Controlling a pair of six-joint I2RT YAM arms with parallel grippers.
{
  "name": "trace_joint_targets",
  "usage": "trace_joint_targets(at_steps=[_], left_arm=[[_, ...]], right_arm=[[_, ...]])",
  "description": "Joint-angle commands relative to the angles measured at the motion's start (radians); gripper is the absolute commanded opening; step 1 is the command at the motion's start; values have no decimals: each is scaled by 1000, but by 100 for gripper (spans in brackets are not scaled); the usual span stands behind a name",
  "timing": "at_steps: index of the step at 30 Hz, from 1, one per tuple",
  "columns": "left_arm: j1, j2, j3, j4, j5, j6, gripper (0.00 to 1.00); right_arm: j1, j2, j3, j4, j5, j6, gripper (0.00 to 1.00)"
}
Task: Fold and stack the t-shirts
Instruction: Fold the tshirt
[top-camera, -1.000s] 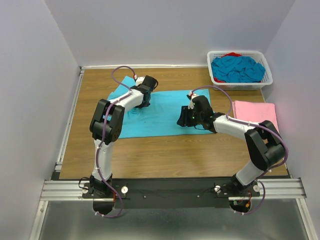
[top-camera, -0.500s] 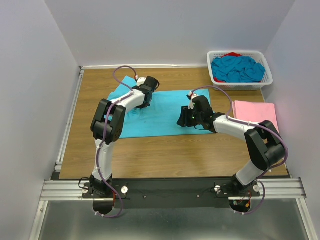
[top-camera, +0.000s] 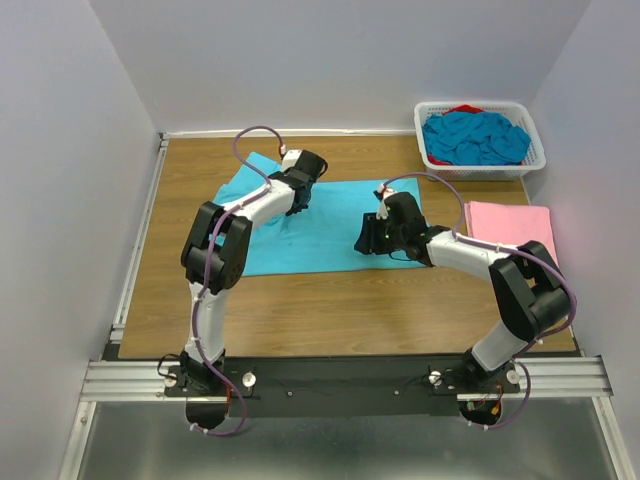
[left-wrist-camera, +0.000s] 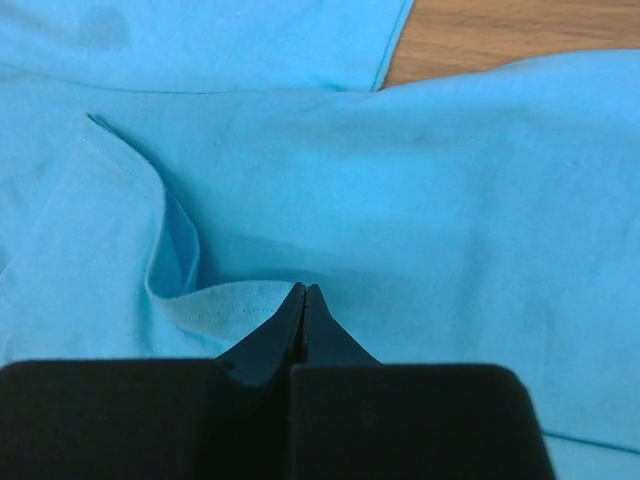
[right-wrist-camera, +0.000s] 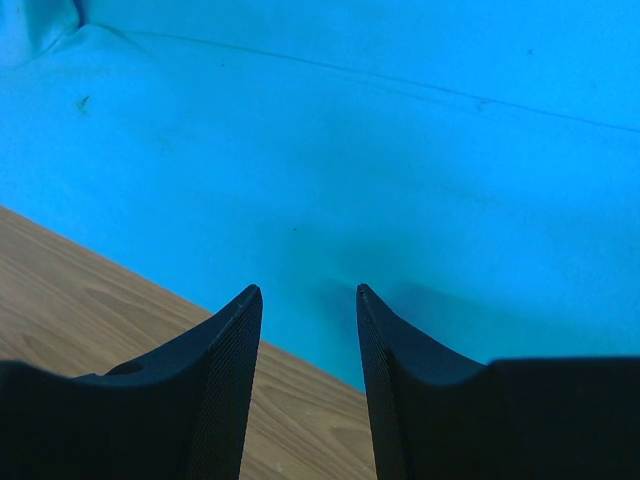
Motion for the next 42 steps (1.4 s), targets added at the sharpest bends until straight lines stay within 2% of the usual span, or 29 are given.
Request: trace_joint_targets(at_steps=[1,6,11,13,14,16,21,24,27,29,37,42], left_arm=[[-16,-44,16,49,-32,20,1],[-30,-47,8,71,-15,38,6],[-36,-85,-7,110,2,35,42],[-36,-128,-18,114,-4,28,54],[-36,-147,-24,114,-9,25,56],[-35,-208,-53,111,-34,11,71],[4,-351,-188,92,-52,-44,71],[60,-421,-323,91,-37,-72,66],[139,-463,-471,101,34,-72,62],[172,-481,-513,106,63,-58,62],[294,-464,-638,141,118,-24,59],[295,-444,-690,123,163,-34,60]], right_arm=[[-11,-17,-17,9,-5,3,50],[-12,-18,-19,7,-5,3,50],[-12,-26,-12,7,-3,2,50],[-12,-32,-11,4,4,0,50],[-12,-32,-9,3,9,0,50],[-14,-33,-3,-17,26,1,50],[-23,-39,1,-85,64,9,50],[-41,-44,6,-129,87,17,50],[-64,-46,4,-171,96,32,50],[-80,-41,3,-184,99,37,50],[-133,-10,-3,-249,90,48,50],[-182,-4,-48,-313,76,70,50]])
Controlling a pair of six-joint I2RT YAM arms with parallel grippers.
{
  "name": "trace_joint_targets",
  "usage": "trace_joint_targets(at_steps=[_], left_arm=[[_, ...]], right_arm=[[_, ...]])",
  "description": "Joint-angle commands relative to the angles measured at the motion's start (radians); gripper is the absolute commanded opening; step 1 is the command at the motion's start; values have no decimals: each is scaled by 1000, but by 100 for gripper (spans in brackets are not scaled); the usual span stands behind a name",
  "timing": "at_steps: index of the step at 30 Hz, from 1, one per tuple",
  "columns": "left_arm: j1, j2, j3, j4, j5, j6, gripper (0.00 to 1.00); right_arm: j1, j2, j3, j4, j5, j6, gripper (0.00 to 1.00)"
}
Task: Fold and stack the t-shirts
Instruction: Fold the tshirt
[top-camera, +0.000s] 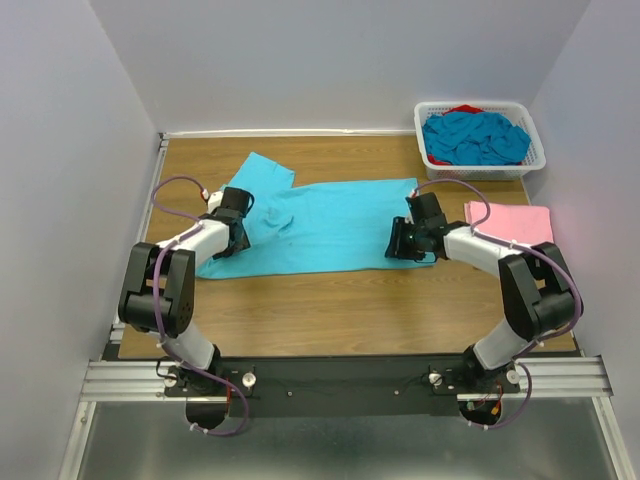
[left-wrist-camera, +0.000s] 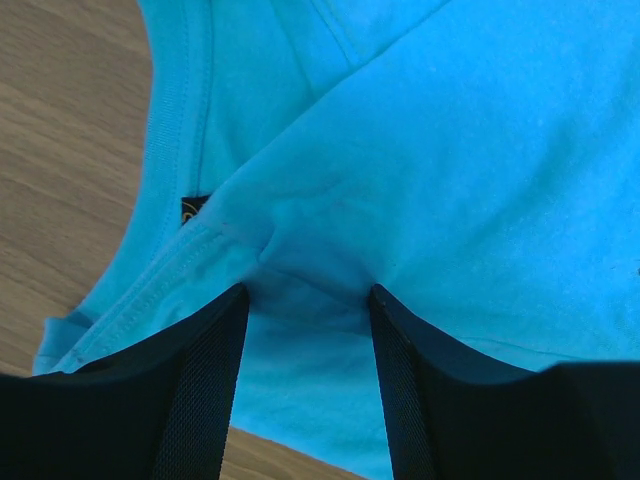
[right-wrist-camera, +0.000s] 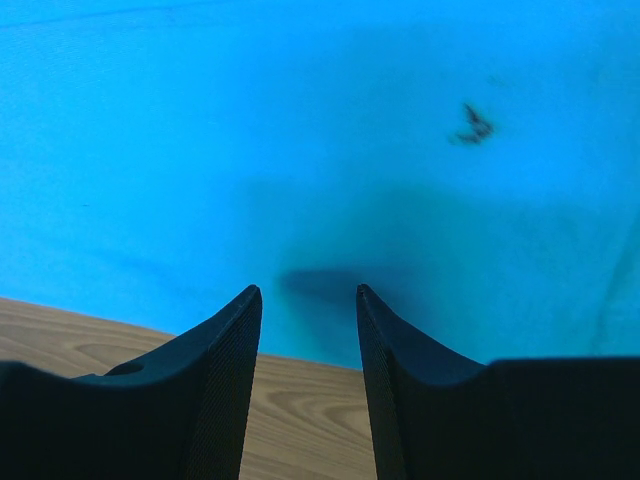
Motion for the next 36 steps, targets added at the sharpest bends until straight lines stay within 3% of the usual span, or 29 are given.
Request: trace_joint_targets(at_steps=[1,10,14,21,24,28,36], left_arm=[[0,10,-57,-9,83,-3,60],[0,-166,-198,-73,227,-26,60],[-15,-219,-211,-89,281,-50,61],[-46,-277,-231,-107,360,-79,64],[-44,-330,-209,-128,299,-92,65],[-11,-346,-88,-138,96,-58,66],[66,-81,156,23,-6,135,66]], right_arm=[[-42,-2,-61,-117,-4,32,50],[-96,-160,-170,-390,-18,76,51],[-102,-198,-98,-476,-30,122,52],[-122,-214,-115,-507,24,127,52],[-123,-252,-79,-486,62,107,52],[-122,-252,54,-455,82,30,52],[-123,-75,290,-325,150,-103,49]])
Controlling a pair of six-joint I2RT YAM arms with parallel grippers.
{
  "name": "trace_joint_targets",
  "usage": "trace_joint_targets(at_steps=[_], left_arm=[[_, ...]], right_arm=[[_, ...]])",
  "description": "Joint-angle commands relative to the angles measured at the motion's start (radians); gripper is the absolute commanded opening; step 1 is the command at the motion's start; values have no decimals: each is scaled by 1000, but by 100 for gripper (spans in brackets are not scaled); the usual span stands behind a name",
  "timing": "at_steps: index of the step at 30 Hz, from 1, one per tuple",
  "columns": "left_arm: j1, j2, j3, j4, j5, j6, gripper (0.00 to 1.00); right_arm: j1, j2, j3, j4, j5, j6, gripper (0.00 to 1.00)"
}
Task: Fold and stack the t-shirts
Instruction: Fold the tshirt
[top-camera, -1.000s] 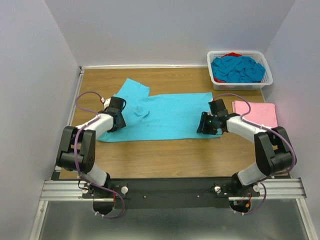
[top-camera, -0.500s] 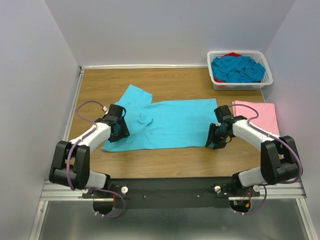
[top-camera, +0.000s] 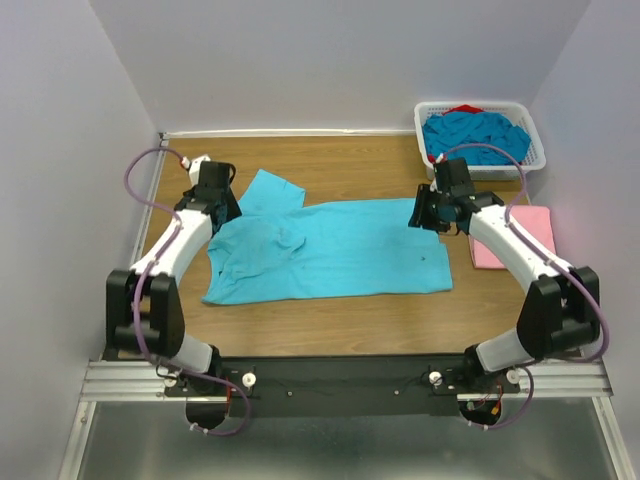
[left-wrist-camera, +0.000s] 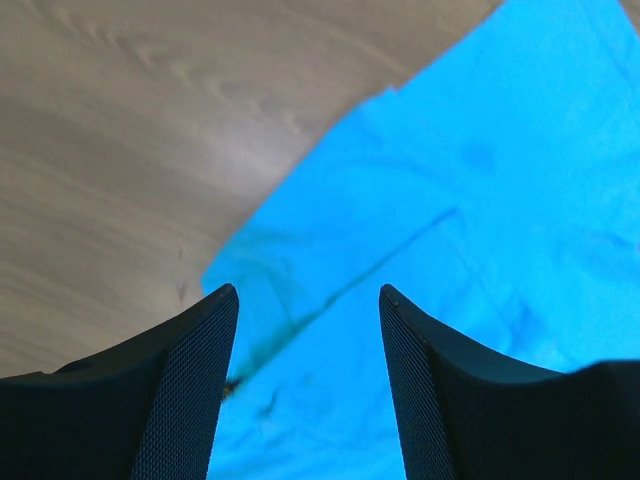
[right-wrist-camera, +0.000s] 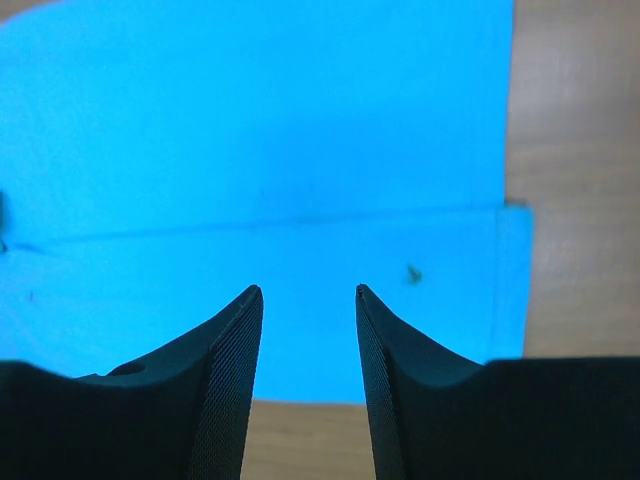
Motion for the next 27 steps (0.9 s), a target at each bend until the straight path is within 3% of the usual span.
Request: trace_joint_targets(at_steps=[1,11,27], left_arm=[[12,170,109,89,-95,129,65],[26,478,327,145,-66,180,60],[48,612,353,153,18,188,49]], right_arm=[[-7,110,71,101,53,-85,49],[-6,296,137,222,-33,-85,46],[-7,318,118,267,-1,-91,46]])
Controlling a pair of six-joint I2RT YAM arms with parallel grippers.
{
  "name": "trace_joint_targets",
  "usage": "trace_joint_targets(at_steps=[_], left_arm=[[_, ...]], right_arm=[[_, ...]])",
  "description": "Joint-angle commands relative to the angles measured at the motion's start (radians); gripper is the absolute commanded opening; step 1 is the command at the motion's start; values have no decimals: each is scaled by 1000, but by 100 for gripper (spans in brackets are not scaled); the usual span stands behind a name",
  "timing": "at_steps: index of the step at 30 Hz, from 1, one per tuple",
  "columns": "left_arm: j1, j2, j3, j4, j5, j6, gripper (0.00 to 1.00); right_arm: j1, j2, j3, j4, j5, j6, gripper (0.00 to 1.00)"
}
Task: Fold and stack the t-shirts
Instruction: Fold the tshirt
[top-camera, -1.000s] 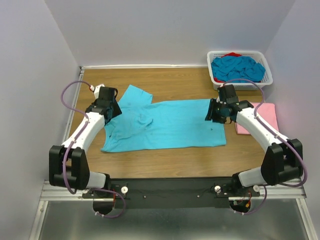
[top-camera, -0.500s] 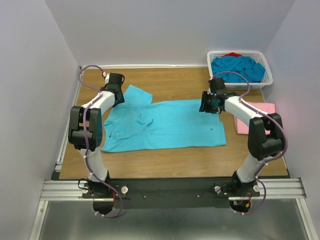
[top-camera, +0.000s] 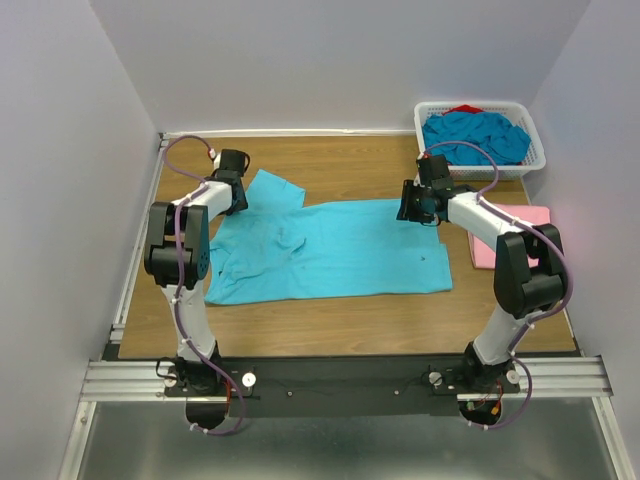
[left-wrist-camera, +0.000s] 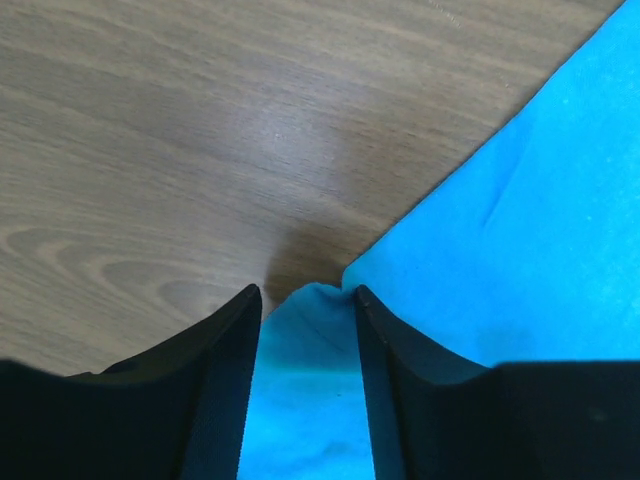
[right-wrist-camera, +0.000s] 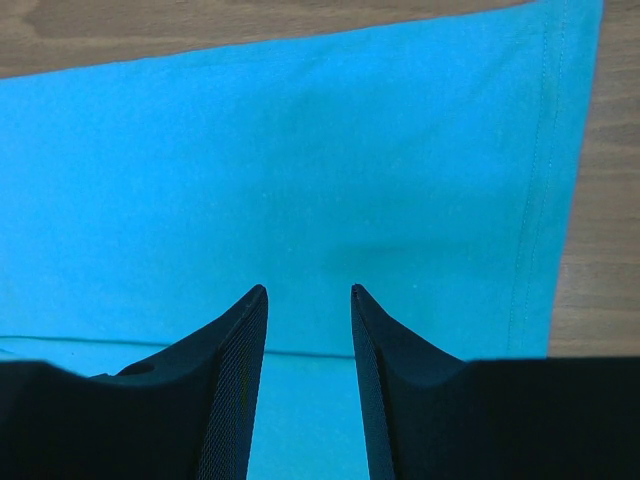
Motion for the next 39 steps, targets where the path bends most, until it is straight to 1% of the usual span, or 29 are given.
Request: trace_joint_targets(at_steps=[1,5,8,9,11,13,14,17,20,22,27,32,39], left_arm=[[8,27,4,10,30,9,48],[15,48,5,16,36,18,37],[15,48,-7,27,38,18,23],[15,45,-12,30,39,21,22],[15,42,-21,33,42,25,9],[15,39,-26,41,46,30,6],[16,39,-27,42,46,33,0],[15,36,-32,48,52,36,0],[15,36,-36,53,56,39,0],[15,35,-38,56,58,41,0],[16,31,-39,58,61,42,0],[15,27,-41,61,61,44,0],[15,27,-41,62,59,45,0]], right_arm=[[-6,1,8,27,37,-15,46],[-8,-11,5,43,86,-27,47],[-6,-11,5,72,126,-60,47],[-8,-2,7,87,160,-70,47],[-8,16,28,95,195,-94,47],[-8,48,47,106,246,-114,47],[-8,73,65,116,281,-136,47],[-22,113,93,139,339,-162,46],[-49,162,123,164,347,-148,44],[-77,180,140,185,336,-125,42],[-117,234,157,236,281,-38,41],[-131,269,163,276,275,16,41],[-146,322,166,287,237,59,41]])
